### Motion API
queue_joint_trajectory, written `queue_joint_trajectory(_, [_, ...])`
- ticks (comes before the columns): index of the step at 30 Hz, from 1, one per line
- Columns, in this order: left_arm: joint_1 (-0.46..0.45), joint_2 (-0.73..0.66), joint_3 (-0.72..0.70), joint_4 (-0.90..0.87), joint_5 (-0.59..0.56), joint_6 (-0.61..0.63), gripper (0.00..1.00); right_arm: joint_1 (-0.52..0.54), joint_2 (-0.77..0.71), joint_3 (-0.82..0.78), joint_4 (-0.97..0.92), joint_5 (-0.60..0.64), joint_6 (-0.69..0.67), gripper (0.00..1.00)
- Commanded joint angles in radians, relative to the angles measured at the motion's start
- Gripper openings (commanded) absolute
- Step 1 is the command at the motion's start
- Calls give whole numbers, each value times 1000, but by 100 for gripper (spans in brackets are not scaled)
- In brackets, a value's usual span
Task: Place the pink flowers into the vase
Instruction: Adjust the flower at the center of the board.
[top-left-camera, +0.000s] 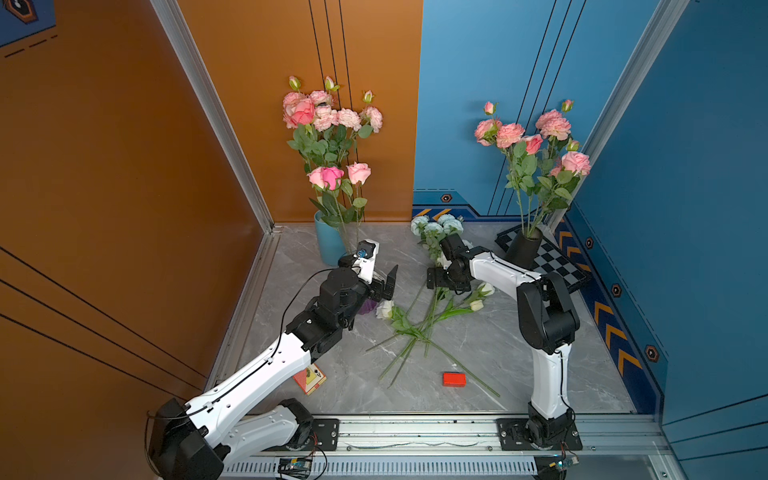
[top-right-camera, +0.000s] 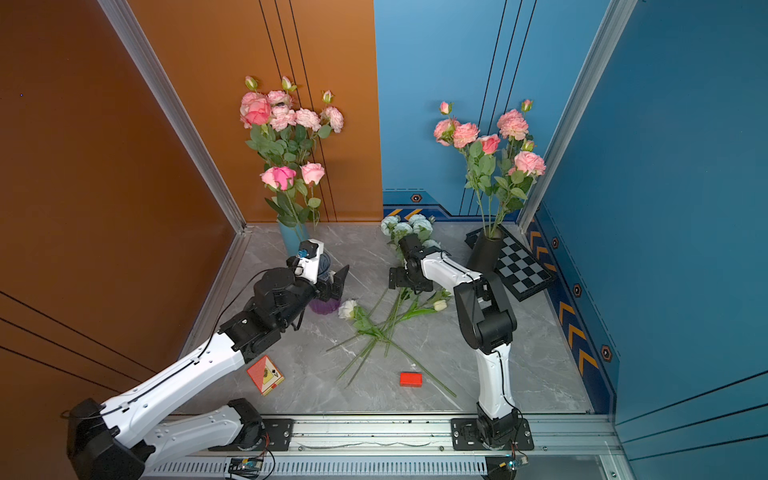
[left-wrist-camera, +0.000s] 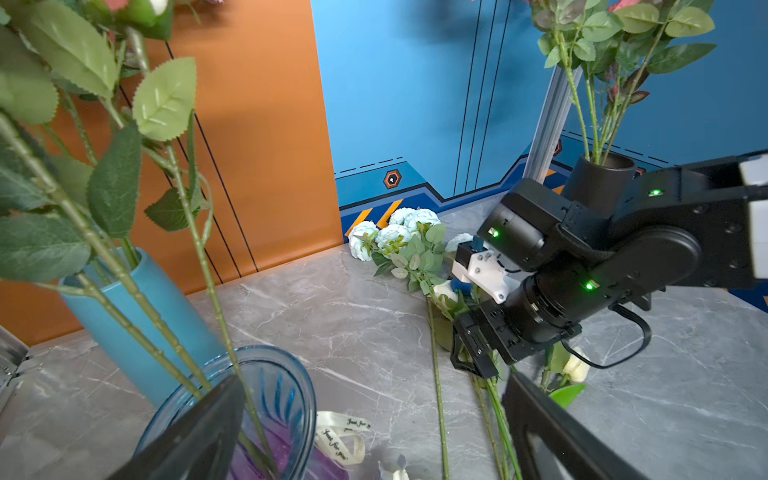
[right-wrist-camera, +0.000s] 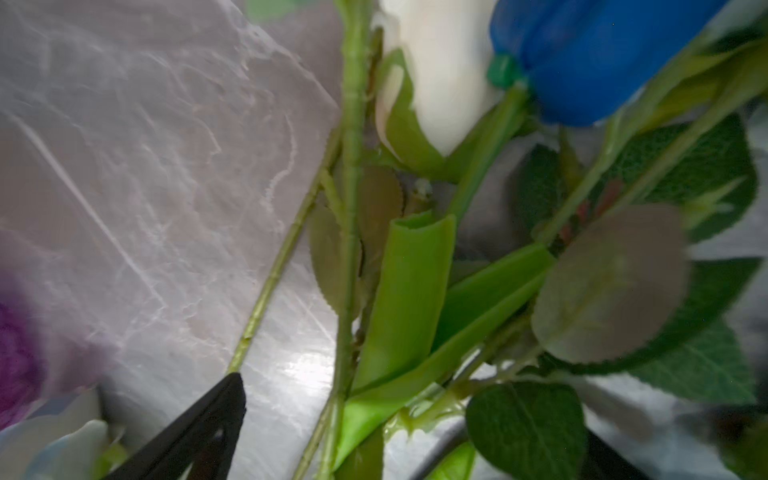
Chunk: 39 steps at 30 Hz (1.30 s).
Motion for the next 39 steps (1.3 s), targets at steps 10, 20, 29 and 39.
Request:
queue_joint_trajectory(10, [55,-34,-48,57,85,-47,99,-18,81,68,-96,201,-26,59])
queue_joint_trajectory(20, [67,-40,-59,70,106,-54,99,-133,-47,92,-84,64,-78,15])
queue_joint_trajectory(29, [74,-47,-56,70,120,-58,99,-222,-140,115,-98,26,-103,14])
queue_joint_trajectory(39, [91,-44,-55,70,125,-63,98,-192,-97,132,-101,-24,-143,13])
